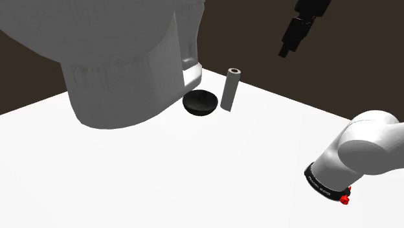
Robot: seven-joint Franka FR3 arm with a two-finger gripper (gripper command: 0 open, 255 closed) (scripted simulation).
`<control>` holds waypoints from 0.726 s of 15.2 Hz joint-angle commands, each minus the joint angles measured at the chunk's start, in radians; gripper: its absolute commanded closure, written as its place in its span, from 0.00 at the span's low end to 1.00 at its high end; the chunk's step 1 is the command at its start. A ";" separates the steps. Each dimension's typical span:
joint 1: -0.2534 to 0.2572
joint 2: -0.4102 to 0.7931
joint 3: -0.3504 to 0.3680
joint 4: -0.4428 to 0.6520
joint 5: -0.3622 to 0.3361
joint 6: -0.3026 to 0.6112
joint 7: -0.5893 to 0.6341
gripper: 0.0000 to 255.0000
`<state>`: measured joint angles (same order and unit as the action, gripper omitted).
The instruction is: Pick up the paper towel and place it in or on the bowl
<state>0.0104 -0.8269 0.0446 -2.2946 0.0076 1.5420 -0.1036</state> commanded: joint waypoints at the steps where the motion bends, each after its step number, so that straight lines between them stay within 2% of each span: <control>1: 0.000 0.000 0.000 0.000 0.000 0.000 0.000 0.00; 11: -0.023 0.315 -0.043 0.022 -0.009 0.266 -0.034 0.00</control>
<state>-0.0108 -0.5468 0.0049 -2.2800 -0.0017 1.7821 -0.1351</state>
